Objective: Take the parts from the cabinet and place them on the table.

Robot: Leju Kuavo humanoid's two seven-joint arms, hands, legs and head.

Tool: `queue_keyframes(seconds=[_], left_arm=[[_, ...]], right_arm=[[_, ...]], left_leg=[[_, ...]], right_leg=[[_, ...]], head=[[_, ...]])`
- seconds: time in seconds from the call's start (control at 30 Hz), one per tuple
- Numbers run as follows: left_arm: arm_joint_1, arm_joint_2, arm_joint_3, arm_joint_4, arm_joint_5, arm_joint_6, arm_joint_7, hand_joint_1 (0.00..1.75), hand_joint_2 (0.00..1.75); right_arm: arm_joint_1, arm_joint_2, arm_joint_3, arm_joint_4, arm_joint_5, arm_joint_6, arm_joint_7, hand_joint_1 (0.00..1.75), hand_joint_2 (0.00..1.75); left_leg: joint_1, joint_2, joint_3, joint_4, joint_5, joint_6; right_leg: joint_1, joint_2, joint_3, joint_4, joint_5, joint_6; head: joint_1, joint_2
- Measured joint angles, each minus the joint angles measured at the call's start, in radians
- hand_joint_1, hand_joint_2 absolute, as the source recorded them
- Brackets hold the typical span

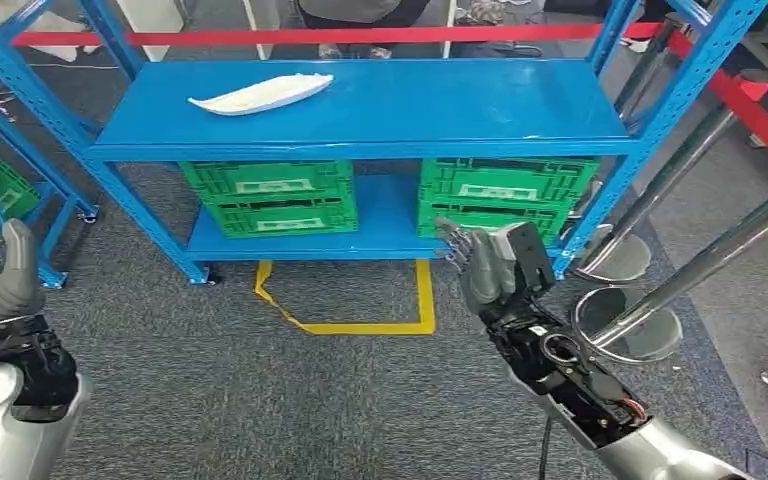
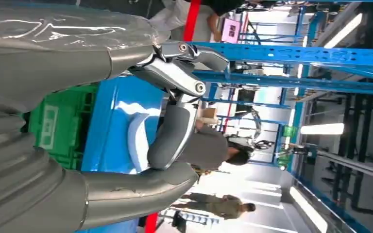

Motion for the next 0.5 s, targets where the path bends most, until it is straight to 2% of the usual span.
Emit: queue_keyframes(seconds=[0.3,0.4,0.5], left_arm=[[0.004,-0.003,0.0,-0.019,0.007,0.047,0.005,0.0,1.75],[0.007,-0.002,0.0,-0.03,0.012,0.044,0.015,0.0,1.75],[0.008,-0.003,-0.001,-0.031,0.032,0.014,0.031,0.0,1.75]], right_arm=[[0.024,-0.002,0.008,-0.01,-0.007,-0.015,-0.013,0.0,0.0],[0.027,-0.002,0.011,-0.011,-0.008,-0.016,-0.016,0.0,0.0],[0.028,-0.002,0.013,-0.011,-0.005,-0.018,-0.019,0.0,0.0]], left_leg=[[0.0,0.0,0.0,0.0,0.0,0.0],[0.0,0.0,0.0,0.0,0.0,0.0],[0.0,0.0,0.0,0.0,0.0,0.0]], right_leg=[[0.0,0.0,0.0,0.0,0.0,0.0],[0.0,0.0,0.0,0.0,0.0,0.0],[0.0,0.0,0.0,0.0,0.0,0.0]], head=[[0.0,0.0],[0.0,0.0],[0.0,0.0]])
